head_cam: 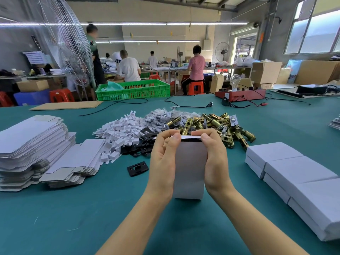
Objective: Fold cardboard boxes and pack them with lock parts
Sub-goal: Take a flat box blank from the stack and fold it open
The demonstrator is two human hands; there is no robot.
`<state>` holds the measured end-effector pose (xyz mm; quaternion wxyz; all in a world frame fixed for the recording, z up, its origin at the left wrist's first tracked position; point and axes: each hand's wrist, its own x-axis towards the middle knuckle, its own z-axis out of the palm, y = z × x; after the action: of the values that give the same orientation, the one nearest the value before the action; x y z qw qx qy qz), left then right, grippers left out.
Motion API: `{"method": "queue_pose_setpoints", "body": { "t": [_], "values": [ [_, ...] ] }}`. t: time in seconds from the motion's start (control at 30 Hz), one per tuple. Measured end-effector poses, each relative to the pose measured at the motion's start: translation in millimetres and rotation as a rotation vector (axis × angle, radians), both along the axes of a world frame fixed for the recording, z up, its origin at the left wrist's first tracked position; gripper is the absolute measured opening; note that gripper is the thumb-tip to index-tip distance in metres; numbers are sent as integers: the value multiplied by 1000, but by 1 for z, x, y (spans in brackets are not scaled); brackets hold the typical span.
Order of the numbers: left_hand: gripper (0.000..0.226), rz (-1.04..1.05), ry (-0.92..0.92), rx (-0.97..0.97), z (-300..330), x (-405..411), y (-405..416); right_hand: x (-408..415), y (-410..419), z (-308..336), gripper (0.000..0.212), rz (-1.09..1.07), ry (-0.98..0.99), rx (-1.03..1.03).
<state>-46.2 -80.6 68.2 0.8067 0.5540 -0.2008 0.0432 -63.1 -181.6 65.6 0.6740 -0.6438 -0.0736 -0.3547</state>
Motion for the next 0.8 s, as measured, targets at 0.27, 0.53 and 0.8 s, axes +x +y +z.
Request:
{"method": "queue_pose_setpoints", "body": {
  "t": [0.27, 0.53, 0.8],
  "values": [
    [12, 63, -43, 67, -7, 5, 0, 0, 3, -4, 13, -38, -29, -13],
    [23, 99, -130, 109, -4, 2, 0, -1, 5, -3, 19, -65, -56, -67],
    [20, 88, -138, 109, -5, 0, -1, 0, 2, -3, 15, -70, -51, -39]
  ]
}}
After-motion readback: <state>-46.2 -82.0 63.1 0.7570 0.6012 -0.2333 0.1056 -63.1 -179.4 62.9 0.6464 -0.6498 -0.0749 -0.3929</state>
